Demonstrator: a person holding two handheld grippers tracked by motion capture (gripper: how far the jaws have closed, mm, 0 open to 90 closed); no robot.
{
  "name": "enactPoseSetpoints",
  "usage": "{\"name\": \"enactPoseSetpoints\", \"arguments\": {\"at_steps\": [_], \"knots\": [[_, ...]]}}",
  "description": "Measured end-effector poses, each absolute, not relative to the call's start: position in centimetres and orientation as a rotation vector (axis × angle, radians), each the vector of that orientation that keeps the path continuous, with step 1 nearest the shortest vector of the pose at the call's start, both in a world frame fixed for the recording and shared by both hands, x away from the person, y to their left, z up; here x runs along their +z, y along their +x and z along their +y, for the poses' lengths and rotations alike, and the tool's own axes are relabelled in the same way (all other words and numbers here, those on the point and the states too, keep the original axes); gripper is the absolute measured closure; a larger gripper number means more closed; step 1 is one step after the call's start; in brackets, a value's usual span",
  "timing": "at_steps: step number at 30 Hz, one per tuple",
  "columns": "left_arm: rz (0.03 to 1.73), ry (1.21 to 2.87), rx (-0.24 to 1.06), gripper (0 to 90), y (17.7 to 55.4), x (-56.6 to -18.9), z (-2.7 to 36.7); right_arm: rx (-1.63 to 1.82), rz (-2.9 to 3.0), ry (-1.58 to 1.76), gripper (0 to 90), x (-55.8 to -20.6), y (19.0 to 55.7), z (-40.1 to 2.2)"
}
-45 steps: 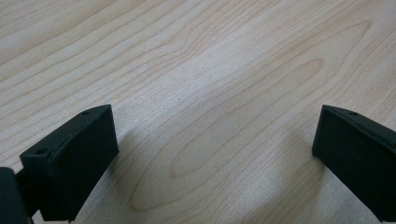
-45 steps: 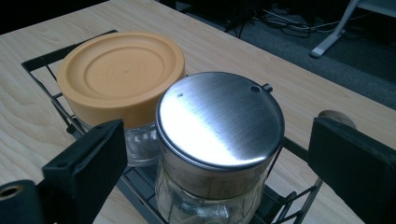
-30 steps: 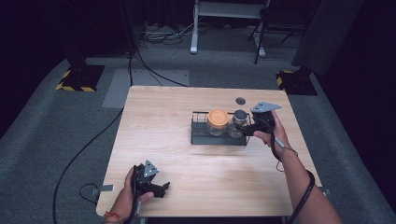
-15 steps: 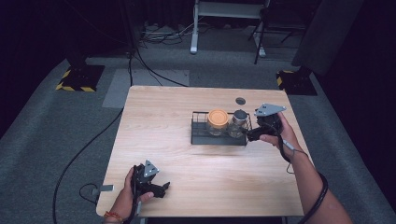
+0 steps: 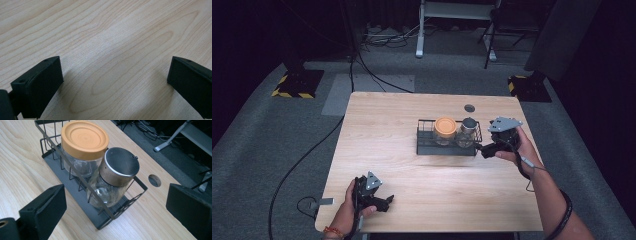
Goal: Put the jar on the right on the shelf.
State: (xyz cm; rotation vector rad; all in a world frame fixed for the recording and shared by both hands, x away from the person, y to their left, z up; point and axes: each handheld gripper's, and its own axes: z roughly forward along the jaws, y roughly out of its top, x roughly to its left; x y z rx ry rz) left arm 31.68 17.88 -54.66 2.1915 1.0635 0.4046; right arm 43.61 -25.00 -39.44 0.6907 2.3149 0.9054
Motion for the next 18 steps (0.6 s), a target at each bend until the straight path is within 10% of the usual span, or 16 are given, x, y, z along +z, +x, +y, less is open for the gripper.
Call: {"name": "enactPoseSetpoints", "arguments": {"at_steps": [18], "knots": [[1.064, 2.191, 0.405, 0.0, 31.7, -54.7, 17.9, 0.842, 2.313, 0.656, 3.1, -40.5, 40.6, -27.0]]}}
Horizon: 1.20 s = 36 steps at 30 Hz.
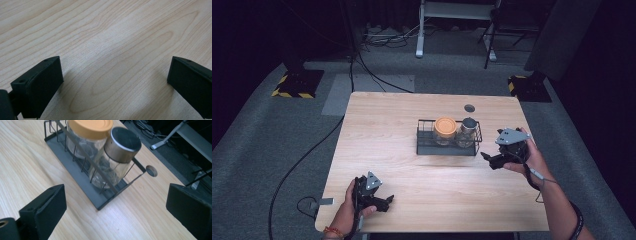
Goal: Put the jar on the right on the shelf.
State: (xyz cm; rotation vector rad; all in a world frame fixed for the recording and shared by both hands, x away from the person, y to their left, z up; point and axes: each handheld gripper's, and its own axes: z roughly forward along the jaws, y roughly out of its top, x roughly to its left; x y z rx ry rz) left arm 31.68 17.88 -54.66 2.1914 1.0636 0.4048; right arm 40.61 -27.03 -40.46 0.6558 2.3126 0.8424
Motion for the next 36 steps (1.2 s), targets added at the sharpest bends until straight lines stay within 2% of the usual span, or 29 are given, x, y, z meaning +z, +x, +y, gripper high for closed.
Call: {"name": "enactPoseSetpoints", "arguments": {"at_steps": [19, 36], "knots": [[1.064, 2.192, 0.405, 0.0, 31.7, -54.7, 17.9, 0.696, 2.348, 0.731, 3.1, -45.7, 37.4, -30.3], [1.064, 2.192, 0.405, 0.0, 31.7, -54.7, 17.9, 0.662, 2.369, 0.769, 3.1, -48.6, 36.1, -32.1]]}}
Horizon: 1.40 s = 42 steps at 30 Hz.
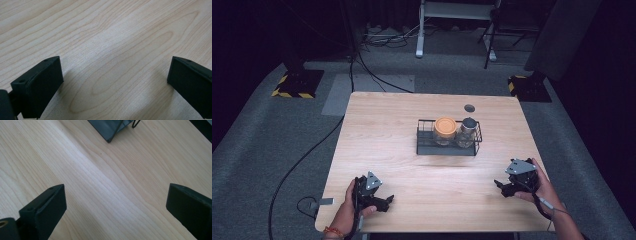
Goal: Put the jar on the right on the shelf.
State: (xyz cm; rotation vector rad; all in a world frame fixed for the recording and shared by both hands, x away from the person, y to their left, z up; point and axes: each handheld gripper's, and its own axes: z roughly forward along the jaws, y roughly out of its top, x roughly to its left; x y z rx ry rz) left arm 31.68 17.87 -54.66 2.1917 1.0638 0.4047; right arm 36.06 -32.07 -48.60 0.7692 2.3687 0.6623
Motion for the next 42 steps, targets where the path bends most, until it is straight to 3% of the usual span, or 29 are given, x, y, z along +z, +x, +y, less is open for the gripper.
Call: {"name": "enactPoseSetpoints", "arguments": {"at_steps": [42], "knots": [[1.065, 2.192, 0.405, 0.0, 31.7, -54.7, 17.9, 0.789, 2.366, 1.009, 2.9, -53.5, 32.7, -37.7]]}}
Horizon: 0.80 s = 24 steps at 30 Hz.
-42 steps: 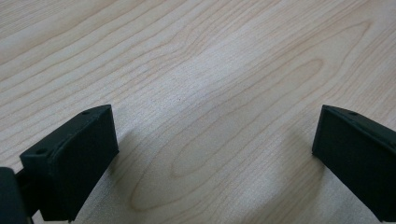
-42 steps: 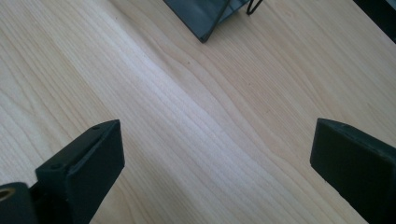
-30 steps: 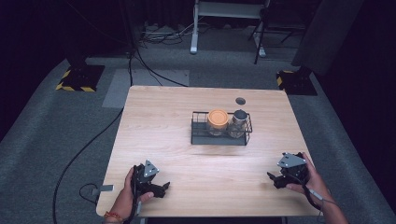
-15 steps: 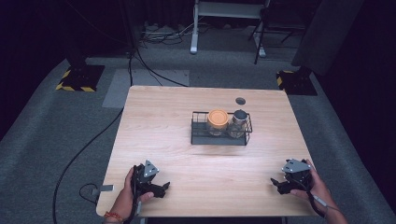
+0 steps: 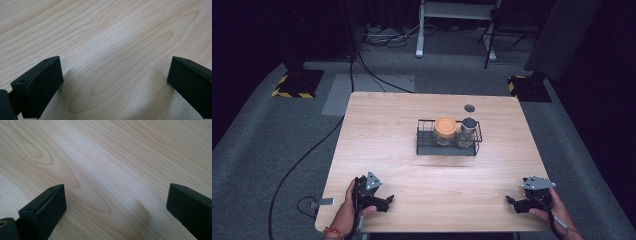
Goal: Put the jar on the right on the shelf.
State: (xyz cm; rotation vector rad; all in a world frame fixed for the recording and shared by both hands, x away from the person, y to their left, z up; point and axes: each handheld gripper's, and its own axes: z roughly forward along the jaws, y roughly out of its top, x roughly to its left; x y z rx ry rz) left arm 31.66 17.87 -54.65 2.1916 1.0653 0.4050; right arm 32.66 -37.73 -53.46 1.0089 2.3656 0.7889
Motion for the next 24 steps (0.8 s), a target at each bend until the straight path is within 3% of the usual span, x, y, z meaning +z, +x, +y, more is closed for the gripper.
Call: {"name": "enactPoseSetpoints", "arguments": {"at_steps": [24], "knots": [[1.067, 2.192, 0.405, 0.0, 31.7, -54.6, 17.8, 0.956, 2.305, 1.224, 0.5, -54.7, 32.2, -41.2]]}}
